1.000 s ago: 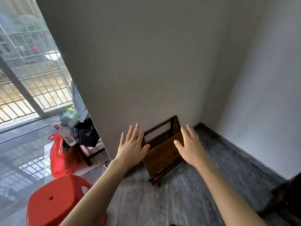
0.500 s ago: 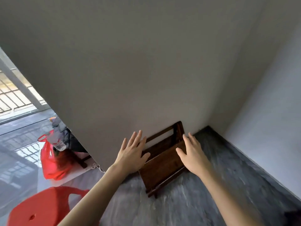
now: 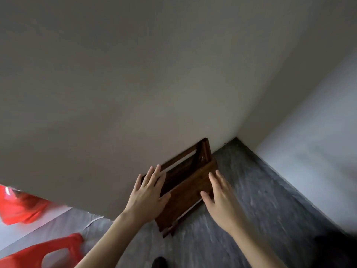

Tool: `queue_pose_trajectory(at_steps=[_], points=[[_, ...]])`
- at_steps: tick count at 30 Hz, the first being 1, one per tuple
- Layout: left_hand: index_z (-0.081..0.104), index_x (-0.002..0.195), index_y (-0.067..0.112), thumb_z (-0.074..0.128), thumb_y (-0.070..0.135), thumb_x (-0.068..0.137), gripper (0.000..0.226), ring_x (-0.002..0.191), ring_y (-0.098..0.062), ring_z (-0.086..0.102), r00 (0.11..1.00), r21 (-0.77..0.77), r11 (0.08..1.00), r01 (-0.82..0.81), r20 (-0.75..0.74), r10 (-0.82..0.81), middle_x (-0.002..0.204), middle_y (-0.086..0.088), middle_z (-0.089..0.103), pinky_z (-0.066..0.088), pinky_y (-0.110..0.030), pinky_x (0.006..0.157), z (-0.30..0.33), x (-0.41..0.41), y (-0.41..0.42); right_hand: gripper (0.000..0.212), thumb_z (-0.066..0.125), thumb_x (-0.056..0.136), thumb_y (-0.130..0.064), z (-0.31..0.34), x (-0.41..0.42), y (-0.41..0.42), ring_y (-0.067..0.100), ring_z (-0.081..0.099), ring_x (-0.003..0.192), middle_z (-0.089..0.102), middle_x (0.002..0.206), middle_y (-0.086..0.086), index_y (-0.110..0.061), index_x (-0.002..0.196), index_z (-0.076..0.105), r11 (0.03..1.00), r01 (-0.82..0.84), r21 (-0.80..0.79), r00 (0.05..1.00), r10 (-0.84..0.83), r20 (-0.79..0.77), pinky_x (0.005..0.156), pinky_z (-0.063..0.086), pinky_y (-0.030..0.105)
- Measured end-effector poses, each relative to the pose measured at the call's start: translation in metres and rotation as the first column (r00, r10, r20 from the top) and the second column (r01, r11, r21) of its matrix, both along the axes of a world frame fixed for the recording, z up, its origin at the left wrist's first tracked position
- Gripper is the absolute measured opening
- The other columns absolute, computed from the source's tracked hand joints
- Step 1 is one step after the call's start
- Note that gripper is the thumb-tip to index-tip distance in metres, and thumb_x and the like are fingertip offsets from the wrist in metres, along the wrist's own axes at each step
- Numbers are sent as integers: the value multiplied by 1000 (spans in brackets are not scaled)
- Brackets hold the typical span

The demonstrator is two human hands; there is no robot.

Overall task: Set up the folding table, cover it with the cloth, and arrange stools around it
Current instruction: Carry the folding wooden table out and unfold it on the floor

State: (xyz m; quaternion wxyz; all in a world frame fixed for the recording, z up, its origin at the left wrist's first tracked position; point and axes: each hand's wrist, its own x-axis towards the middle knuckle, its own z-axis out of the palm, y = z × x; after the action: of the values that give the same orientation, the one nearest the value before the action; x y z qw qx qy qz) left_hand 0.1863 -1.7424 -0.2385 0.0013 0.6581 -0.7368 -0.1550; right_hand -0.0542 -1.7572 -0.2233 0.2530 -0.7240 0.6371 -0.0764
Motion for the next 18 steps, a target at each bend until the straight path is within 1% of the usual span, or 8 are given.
queue_pose_trajectory(at_steps=[4,7,9,10,13,15,18], points=[[18,156,20,2,63,78,90,147,-16,-12,998,47,999,-21,-52,23,164,1,-4,1,-43,119,-51,0,-16,67,42,98,-47,-41,3,-7,11,6,149,2,163,-6,-25,155,15,998,19,62,1000,-20,16,116,22,31],[12,156,21,3,62,82,85,146,-16,-18,996,123,991,-57,-55,64,163,0,-10,-1,-43,120,-99,-8,-23,68,42,98,-47,-81,3,-12,10,4,149,0,162,-8,-26,155,11,992,17,129,1000,-19,17,115,19,27],[9,156,21,20,57,95,72,148,-19,-16,991,181,979,-88,-86,105,163,0,-14,-2,-43,120,-132,-18,-28,69,41,98,-49,-109,2,-14,8,2,148,-1,162,-10,-28,155,9,986,5,167,1000,-7,8,115,17,24],[8,156,22,29,52,98,69,149,-19,-16,987,209,973,-96,-106,120,163,1,-15,-2,-43,120,-148,-24,-30,69,41,98,-49,-123,1,-15,8,2,148,-2,162,-10,-29,155,8,982,-3,187,1000,4,-1,115,18,25],[10,156,23,39,45,98,68,149,-20,-14,982,252,963,-94,-136,132,163,1,-12,-3,-44,120,-197,-37,-36,69,42,98,-48,-161,0,-13,9,2,148,-4,162,-10,-29,155,7,965,-22,261,999,34,-39,114,22,26],[13,156,22,42,41,98,67,150,-21,-11,990,242,968,-61,-110,90,164,0,-9,-4,-44,120,-227,-37,-41,70,42,98,-48,-184,0,-13,9,3,148,-4,162,-11,-29,155,7,954,-39,297,997,57,-52,114,24,28],[13,156,21,43,36,97,67,150,-21,-8,1000,251,968,17,-3,-17,164,-2,-7,-5,-44,119,-267,-24,-48,71,41,97,-50,-211,3,-18,9,4,148,-2,162,-10,-28,155,6,932,-118,342,984,157,-89,115,23,30]])
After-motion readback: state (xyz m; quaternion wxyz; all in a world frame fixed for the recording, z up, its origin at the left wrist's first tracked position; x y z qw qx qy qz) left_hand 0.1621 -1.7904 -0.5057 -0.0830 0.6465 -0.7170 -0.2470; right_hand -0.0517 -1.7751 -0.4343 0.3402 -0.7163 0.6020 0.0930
